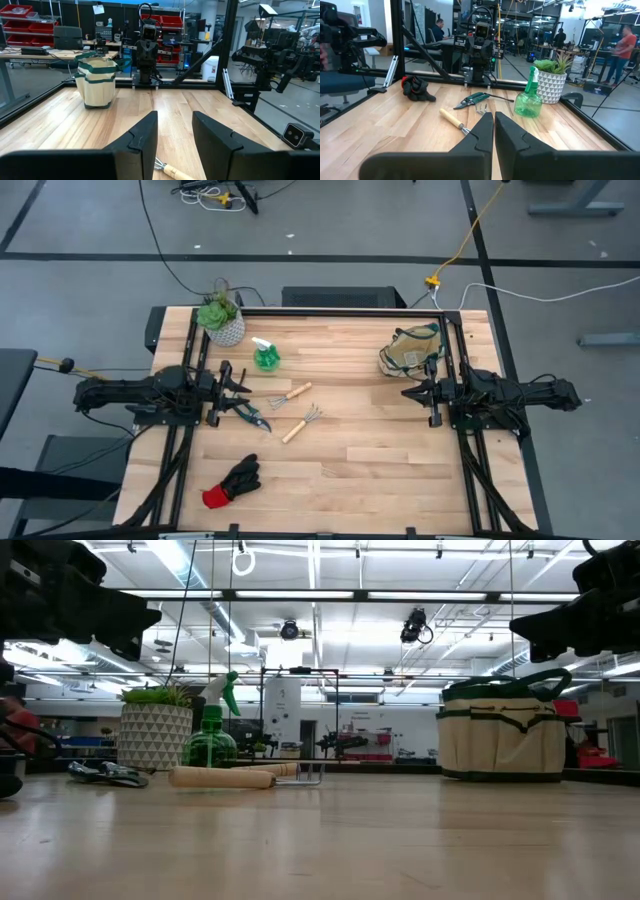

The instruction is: Pick & Place Garden tools in Gardening bag

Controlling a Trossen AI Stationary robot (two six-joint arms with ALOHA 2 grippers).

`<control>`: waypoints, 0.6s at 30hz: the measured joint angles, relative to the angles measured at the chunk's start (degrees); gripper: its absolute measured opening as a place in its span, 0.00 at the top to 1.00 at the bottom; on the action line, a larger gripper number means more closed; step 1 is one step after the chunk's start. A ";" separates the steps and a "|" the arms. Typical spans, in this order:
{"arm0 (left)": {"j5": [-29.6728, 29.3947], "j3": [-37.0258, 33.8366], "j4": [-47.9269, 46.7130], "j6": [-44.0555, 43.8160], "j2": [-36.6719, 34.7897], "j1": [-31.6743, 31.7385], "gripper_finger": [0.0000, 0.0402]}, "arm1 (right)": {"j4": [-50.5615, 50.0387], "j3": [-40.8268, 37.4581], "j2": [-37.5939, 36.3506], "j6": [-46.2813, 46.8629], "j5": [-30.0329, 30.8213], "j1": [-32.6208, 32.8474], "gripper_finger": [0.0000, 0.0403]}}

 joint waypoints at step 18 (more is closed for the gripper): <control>-2.35 -0.01 5.45 -0.01 0.00 0.02 0.68 | 0.00 0.01 0.00 0.00 0.01 0.00 0.95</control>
